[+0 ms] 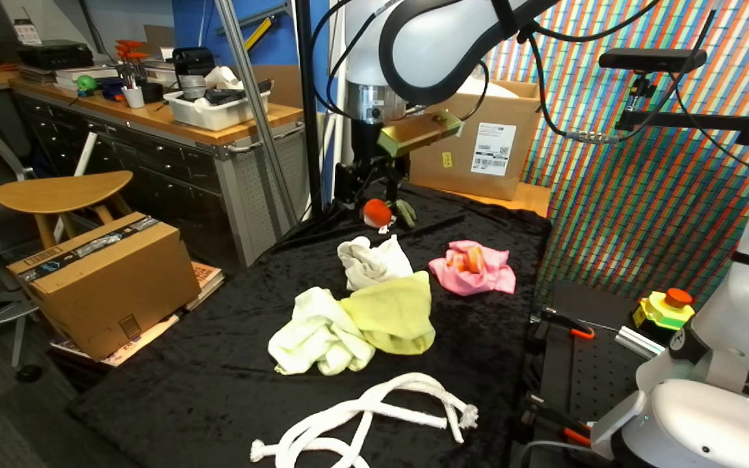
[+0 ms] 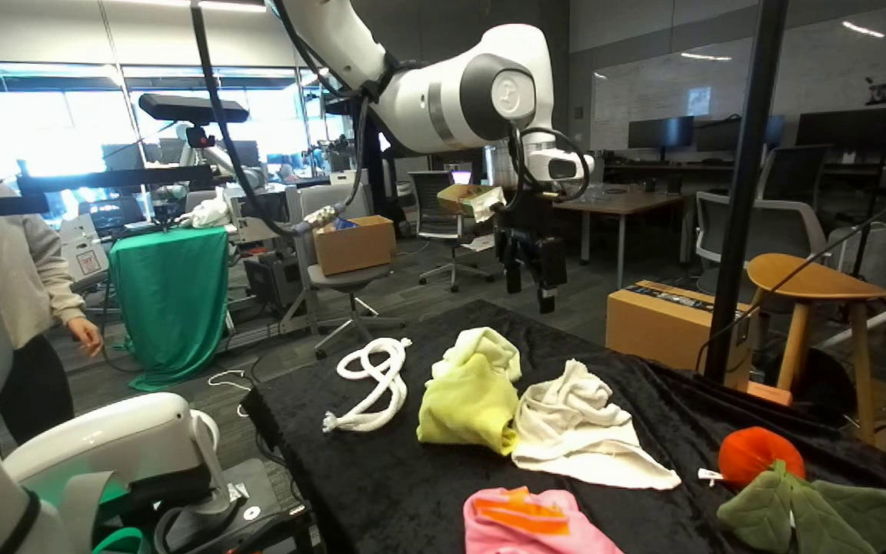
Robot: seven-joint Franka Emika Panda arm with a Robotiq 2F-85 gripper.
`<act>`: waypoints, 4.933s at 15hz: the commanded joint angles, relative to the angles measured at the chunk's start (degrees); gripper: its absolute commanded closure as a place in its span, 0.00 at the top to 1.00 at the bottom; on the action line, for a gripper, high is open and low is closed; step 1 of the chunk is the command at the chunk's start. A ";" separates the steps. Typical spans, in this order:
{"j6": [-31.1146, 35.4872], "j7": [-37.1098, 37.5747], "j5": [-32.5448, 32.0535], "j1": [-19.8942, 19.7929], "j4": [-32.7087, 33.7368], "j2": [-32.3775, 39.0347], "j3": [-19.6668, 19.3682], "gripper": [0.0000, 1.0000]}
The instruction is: Move the green towel, the beetroot plushy, the pink shirt and the rope to the middle of the table
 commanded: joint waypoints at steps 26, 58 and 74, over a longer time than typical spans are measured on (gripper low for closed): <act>-7.52 -10.92 4.49 -10.50 32.46 29.04 -7.58 1.00; -9.69 -3.99 5.56 -10.87 44.60 43.32 -11.09 0.75; -11.12 -3.82 5.53 -11.00 45.10 43.05 -10.84 0.04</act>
